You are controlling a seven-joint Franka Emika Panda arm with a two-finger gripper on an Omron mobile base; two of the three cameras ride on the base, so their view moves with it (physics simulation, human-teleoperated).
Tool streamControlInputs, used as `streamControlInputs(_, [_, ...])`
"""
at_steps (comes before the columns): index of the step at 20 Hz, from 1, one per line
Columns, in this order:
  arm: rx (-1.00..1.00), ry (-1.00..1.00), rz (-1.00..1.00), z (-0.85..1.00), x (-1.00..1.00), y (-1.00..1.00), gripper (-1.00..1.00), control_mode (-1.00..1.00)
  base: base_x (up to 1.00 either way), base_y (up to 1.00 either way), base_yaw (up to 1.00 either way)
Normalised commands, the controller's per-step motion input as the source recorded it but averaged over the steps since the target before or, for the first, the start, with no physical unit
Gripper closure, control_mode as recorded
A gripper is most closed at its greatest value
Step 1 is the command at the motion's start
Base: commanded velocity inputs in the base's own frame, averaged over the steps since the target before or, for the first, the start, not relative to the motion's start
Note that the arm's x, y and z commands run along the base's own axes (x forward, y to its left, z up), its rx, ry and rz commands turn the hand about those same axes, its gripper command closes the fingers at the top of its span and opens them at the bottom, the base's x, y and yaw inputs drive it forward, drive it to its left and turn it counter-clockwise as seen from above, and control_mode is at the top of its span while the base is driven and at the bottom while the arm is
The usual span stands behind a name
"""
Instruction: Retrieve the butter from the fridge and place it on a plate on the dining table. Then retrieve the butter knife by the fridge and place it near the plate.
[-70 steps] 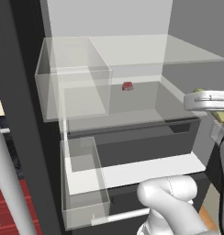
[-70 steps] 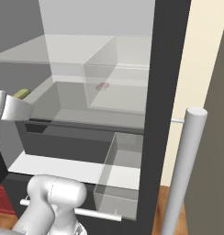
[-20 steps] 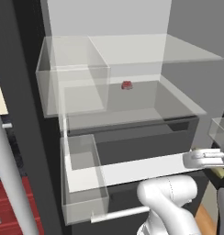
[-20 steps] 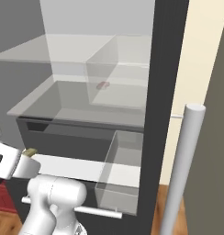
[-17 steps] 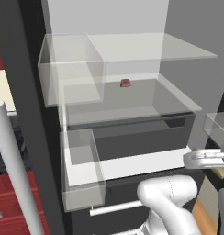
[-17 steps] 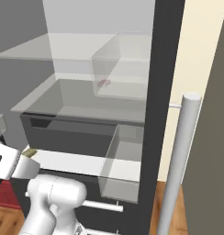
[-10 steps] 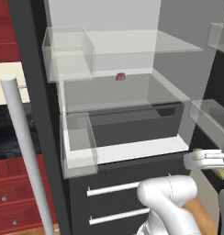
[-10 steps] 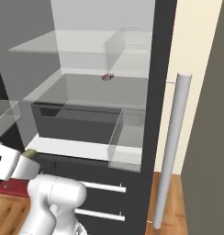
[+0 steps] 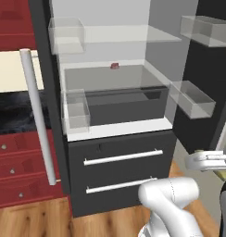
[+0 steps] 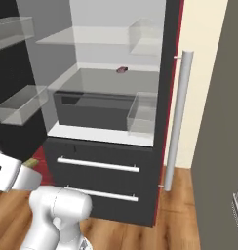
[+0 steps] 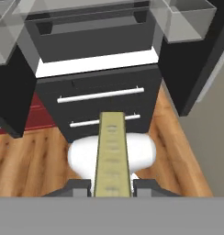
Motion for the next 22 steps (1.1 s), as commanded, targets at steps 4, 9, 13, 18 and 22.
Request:
streamControlInputs(4, [0.00, 0.00, 0.00, 0.00, 0.00, 0.00, 1.00, 1.00, -0.81, 0.01, 0.08])
streamControlInputs(9, [0.00, 0.00, 0.00, 0.00, 0.00, 0.00, 1.00, 1.00, -0.74, 0.01, 0.22])
streamControlInputs(13, [0.00, 0.00, 0.00, 0.00, 0.00, 0.00, 1.00, 1.00, -0.56, 0.00, 0.44])
streamControlInputs(18, [0.00, 0.00, 0.00, 0.00, 0.00, 0.00, 1.00, 1.00, -0.38, 0.00, 0.67])
streamControlInputs(22, [0.00, 0.00, 0.00, 0.00, 0.00, 0.00, 1.00, 1.00, -0.29, 0.00, 0.72])
